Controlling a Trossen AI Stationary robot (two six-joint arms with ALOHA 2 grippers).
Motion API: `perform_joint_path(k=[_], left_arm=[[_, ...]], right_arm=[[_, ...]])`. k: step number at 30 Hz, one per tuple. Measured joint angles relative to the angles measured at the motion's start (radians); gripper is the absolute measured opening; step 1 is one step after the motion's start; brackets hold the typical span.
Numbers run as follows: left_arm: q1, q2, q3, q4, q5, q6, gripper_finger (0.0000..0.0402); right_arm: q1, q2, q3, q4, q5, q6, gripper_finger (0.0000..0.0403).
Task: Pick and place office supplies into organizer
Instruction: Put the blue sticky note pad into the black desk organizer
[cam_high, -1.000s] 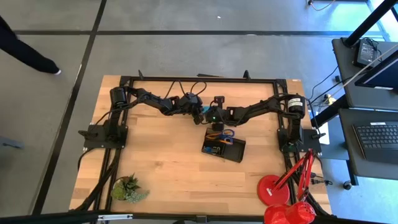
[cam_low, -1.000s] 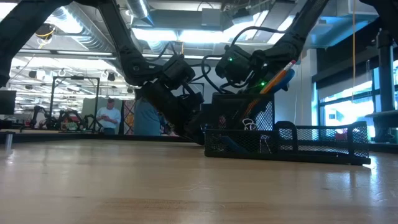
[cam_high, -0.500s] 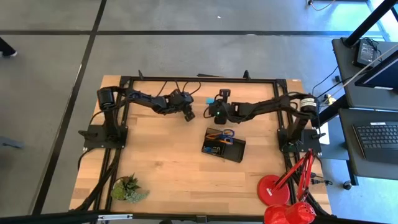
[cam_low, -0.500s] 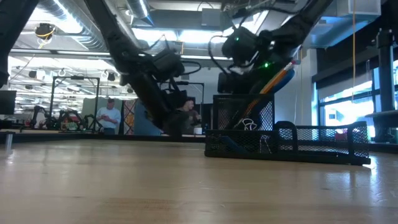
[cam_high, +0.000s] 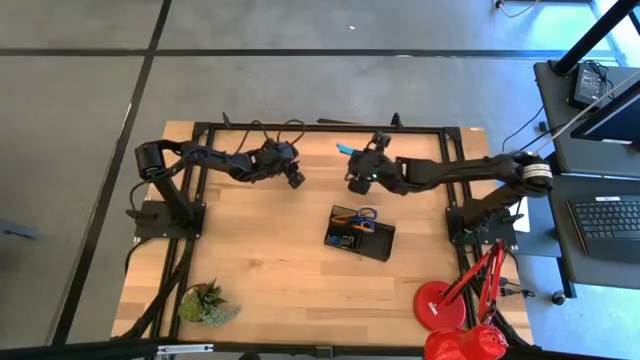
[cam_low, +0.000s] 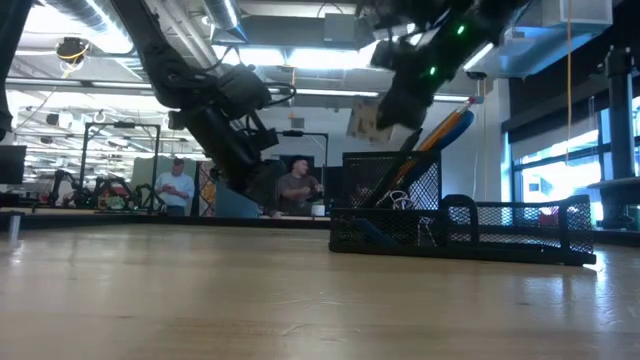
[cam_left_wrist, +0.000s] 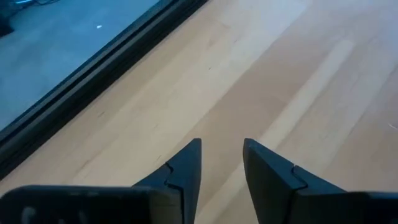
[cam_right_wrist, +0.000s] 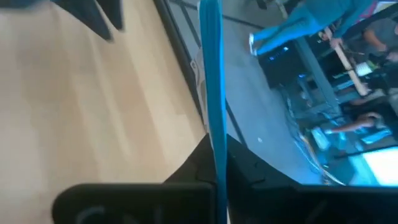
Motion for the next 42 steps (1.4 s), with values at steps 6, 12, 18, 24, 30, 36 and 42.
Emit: perform_joint_path(k=[6,12,18,24,30,36,42], left_arm=[[0.000,0.001,0.000,0.006,0.003,-0.001,0.0114],[0.000,0.001,0.000,0.009,0.004,-0.001,0.0115],[0.000,0.001,0.000,0.009,0.020,-0.004,0.0115],[0.000,0.001,0.000,0.009,0.028,-0.003,0.0112],[0.000,0.001,0.001,0.009,0.028,-0.003,0.0111],[0.000,0.002,0.002,0.009,0.028,-0.001,0.0111],[0.005,0.002,0.002,0.015,0.018,0.000,0.0109]], right_arm=[[0.097,-0.067,0.001,-0.022,-0.007,0.102,0.0009],[0.196,-0.068,0.019,-0.021,-0.047,0.186,0.0009],[0.295,-0.068,0.071,-0.019,-0.062,0.236,0.0009],[0.404,-0.068,0.098,-0.019,-0.103,0.286,0.0009],[0.515,-0.068,0.098,-0.036,-0.183,0.352,0.0009],[0.620,-0.067,0.098,-0.148,-0.198,0.502,0.0009],[0.690,-0.027,0.098,-0.279,-0.196,0.635,0.0009]])
